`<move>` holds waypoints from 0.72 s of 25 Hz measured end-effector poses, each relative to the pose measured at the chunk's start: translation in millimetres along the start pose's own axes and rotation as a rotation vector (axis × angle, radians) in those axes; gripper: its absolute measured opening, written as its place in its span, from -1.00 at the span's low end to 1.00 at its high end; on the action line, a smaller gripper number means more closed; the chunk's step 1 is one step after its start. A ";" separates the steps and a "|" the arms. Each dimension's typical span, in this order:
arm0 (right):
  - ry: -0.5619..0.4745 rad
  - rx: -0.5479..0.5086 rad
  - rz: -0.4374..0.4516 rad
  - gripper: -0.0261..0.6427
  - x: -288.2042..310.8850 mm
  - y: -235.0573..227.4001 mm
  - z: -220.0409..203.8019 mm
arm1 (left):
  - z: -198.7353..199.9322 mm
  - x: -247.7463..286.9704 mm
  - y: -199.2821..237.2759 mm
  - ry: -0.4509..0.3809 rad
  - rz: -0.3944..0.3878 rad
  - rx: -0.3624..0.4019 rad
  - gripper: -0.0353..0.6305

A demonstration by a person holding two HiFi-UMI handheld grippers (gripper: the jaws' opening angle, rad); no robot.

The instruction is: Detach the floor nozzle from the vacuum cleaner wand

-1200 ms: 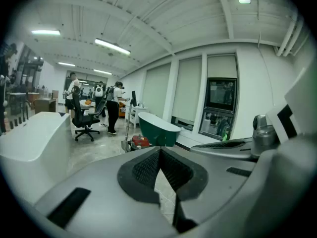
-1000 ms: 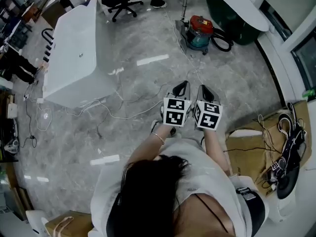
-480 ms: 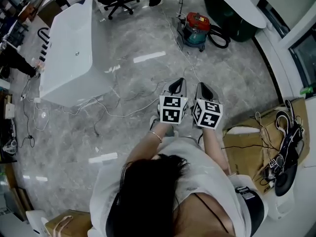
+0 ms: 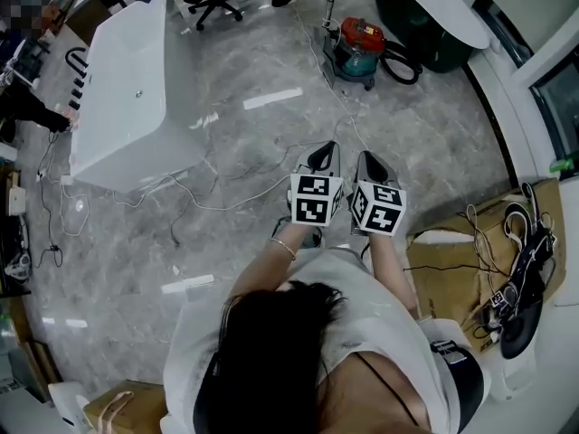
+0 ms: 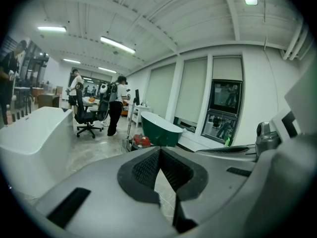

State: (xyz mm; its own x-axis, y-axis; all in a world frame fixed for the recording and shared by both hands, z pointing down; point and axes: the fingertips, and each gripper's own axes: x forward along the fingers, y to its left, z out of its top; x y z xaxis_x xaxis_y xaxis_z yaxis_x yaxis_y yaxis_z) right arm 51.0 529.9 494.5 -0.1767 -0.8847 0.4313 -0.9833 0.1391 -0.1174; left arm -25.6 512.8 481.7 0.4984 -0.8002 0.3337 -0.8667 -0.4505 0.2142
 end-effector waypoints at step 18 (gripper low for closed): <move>0.010 -0.010 0.002 -0.88 59.2 -11.0 23.9 | 20.4 52.4 28.9 0.006 0.008 0.000 -0.88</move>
State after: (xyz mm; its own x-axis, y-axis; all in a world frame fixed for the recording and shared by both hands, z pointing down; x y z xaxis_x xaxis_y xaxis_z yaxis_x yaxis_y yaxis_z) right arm 52.4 465.4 499.9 -0.1792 -0.8799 0.4401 -0.9833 0.1457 -0.1091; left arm -24.9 449.8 486.6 0.4916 -0.8014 0.3408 -0.8706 -0.4440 0.2119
